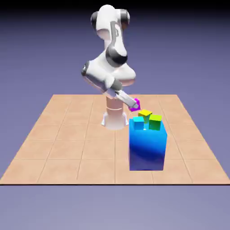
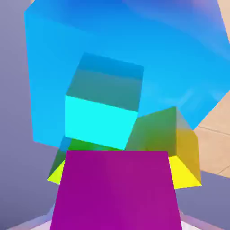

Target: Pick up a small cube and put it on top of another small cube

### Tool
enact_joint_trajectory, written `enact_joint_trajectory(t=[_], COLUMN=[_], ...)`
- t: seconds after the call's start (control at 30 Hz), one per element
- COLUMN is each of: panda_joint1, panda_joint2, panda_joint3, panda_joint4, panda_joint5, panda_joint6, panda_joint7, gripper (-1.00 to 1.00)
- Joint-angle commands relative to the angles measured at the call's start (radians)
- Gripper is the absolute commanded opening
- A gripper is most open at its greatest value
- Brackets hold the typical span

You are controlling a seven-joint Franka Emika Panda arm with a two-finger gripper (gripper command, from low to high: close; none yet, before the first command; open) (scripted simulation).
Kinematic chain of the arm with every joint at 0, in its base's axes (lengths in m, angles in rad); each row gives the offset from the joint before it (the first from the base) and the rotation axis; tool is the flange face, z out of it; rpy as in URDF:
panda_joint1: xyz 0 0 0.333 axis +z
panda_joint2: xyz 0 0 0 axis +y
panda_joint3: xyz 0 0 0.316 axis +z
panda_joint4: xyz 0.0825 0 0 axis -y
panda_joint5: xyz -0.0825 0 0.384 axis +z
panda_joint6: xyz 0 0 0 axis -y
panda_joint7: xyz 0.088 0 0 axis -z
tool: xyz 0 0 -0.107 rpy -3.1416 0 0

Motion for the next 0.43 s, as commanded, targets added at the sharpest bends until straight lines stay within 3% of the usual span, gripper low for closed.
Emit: enact_joint_trajectory(t=[0.0, 0.13, 0.27, 0.3, 0.4], panda_joint1=[-0.02, -0.038, 0.004, 0.004, -0.018], panda_joint2=[-0.018, -0.031, 0.022, 0.022, -0.006], panda_joint3=[0.036, 0.107, 0.174, 0.174, 0.138], panda_joint4=[0.004, 0.006, -0.1, -0.1, -0.044], panda_joint5=[-0.018, -0.071, 0.026, 0.026, -0.025], panda_joint6=[-0.014, -0.063, 0.101, 0.101, 0.014], panda_joint7=[0.035, 0.113, 0.056, 0.056, 0.086], gripper=[-1.0, -1.0, -1.0, 1.0, 1.0])
